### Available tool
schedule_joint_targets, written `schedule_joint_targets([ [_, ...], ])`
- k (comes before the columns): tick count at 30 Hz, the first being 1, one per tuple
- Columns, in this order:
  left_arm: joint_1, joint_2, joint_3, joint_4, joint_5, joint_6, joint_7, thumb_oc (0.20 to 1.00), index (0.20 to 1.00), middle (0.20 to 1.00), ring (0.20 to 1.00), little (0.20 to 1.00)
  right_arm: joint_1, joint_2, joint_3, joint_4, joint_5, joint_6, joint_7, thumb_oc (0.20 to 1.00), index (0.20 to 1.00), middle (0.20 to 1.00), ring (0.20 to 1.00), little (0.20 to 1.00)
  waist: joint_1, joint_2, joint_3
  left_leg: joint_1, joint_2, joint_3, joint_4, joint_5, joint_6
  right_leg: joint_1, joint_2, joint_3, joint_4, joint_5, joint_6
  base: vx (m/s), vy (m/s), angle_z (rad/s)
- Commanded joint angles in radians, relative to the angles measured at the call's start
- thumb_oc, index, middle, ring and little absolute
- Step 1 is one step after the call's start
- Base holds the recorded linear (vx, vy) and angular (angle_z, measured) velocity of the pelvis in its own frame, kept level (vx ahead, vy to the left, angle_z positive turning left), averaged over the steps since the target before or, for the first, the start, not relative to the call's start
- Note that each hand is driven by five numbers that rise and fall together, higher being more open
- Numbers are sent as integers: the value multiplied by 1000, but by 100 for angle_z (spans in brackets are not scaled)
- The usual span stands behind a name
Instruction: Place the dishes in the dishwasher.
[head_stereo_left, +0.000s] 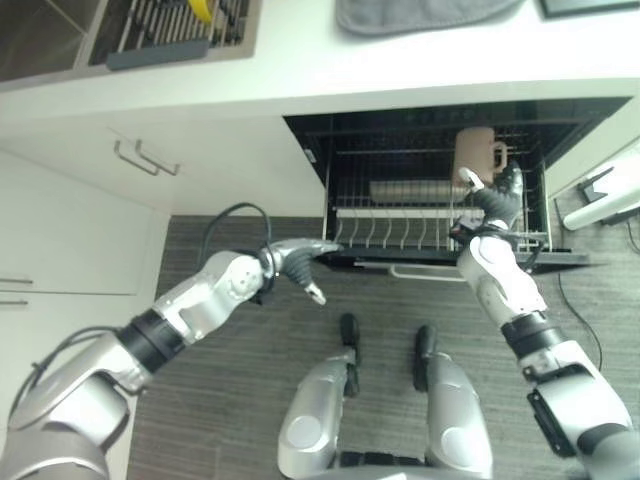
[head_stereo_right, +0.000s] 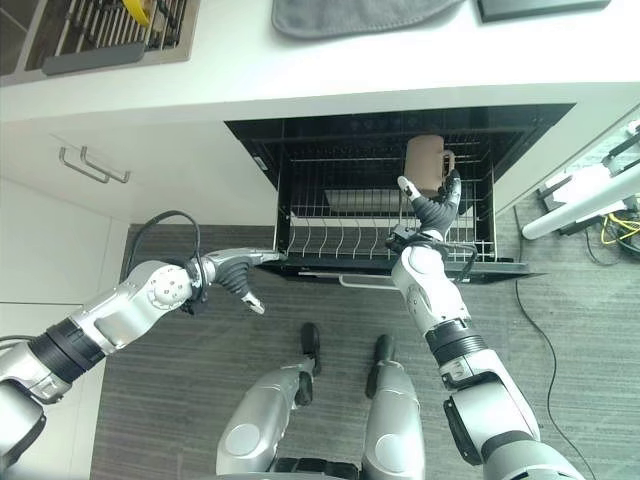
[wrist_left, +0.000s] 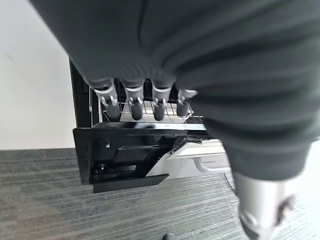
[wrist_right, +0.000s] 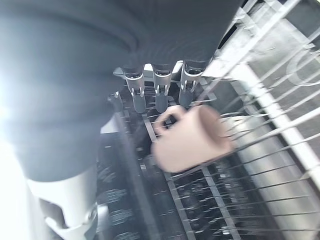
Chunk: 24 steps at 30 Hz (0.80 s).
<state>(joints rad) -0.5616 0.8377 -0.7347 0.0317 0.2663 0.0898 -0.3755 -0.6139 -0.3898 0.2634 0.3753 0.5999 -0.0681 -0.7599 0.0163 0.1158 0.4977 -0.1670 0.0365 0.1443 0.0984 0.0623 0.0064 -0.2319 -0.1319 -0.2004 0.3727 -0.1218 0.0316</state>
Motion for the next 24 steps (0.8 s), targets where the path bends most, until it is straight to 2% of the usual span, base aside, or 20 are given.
schedule_joint_targets([
  [1, 78, -32, 36, -41, 58, -9, 14, 1000, 1000, 1000, 1000, 1000, 45, 25, -23, -48, -43, -44, 6, 1000, 1000, 1000, 1000, 1000, 4, -34, -127, 39, 0, 36, 4, -16, 11, 93, -37, -29, -140, 122, 43, 89, 2, 2],
  [4, 150, -62, 54, -36, 68, -2, 34, 1000, 1000, 1000, 1000, 1000, 106, 45, -15, -102, -1, -73, 54, 1000, 1000, 1000, 1000, 1000, 4, -38, -187, 90, 3, 31, -40, -3, 5, 145, -34, -35, -179, 126, 49, 98, 5, 0],
  [5, 154, -62, 55, -36, 68, -2, 37, 1000, 1000, 1000, 1000, 1000, 109, 45, -14, -104, 2, -75, 56, 1000, 1000, 1000, 1000, 1000, 3, -38, -189, 93, 3, 31, -43, -2, 5, 148, -33, -35, -182, 128, 49, 67, 7, 0],
  [8, 226, -114, 74, -13, 63, -8, 135, 1000, 1000, 1000, 1000, 1000, 200, 74, 16, -200, 28, -102, 138, 1000, 1000, 1000, 1000, 1000, 1, -47, -258, 141, 11, 33, -78, 2, 2, 197, -34, -40, -222, 137, 56, 93, 12, -2],
  [11, 252, -142, 96, 6, 53, -30, 212, 1000, 1000, 1000, 1000, 1000, 254, 84, 37, -252, 36, -106, 189, 1000, 1000, 1000, 1000, 1000, -2, -53, -296, 167, 16, 36, -99, 8, -2, 224, -34, -43, -244, 144, 59, 61, 8, 0],
  [12, 268, -157, 118, 24, 43, -54, 284, 1000, 1000, 1000, 1000, 1000, 298, 86, 48, -282, 47, -119, 246, 1000, 1000, 1000, 1000, 1000, -3, -59, -326, 189, 19, 35, -119, 14, -4, 247, -32, -45, -265, 152, 61, 31, -7, 0],
  [15, 274, -180, 159, 51, 29, -109, 377, 1000, 1000, 1000, 1000, 1000, 336, 79, 51, -320, 74, -129, 310, 1000, 1000, 1000, 1000, 1000, -2, -71, -361, 214, 20, 30, -145, 21, -7, 277, -27, -48, -291, 161, 64, 7, -12, 8],
  [19, 273, -210, 213, 64, 11, -184, 476, 1000, 1000, 1000, 1000, 1000, 366, 75, 50, -366, 116, -117, 405, 1000, 1000, 1000, 1000, 1000, 1, -86, -397, 242, 21, 20, -172, 24, -7, 308, -21, -49, -311, 164, 63, 10, -8, 7],
  [24, 280, -244, 289, 50, -95, -264, 566, 1000, 1000, 1000, 1000, 1000, 376, 66, 54, -417, 154, -129, 626, 1000, 1000, 1000, 1000, 1000, 10, -102, -425, 249, 26, 6, -186, 26, -14, 333, -16, -59, -345, 174, 62, 2, -7, 0],
])
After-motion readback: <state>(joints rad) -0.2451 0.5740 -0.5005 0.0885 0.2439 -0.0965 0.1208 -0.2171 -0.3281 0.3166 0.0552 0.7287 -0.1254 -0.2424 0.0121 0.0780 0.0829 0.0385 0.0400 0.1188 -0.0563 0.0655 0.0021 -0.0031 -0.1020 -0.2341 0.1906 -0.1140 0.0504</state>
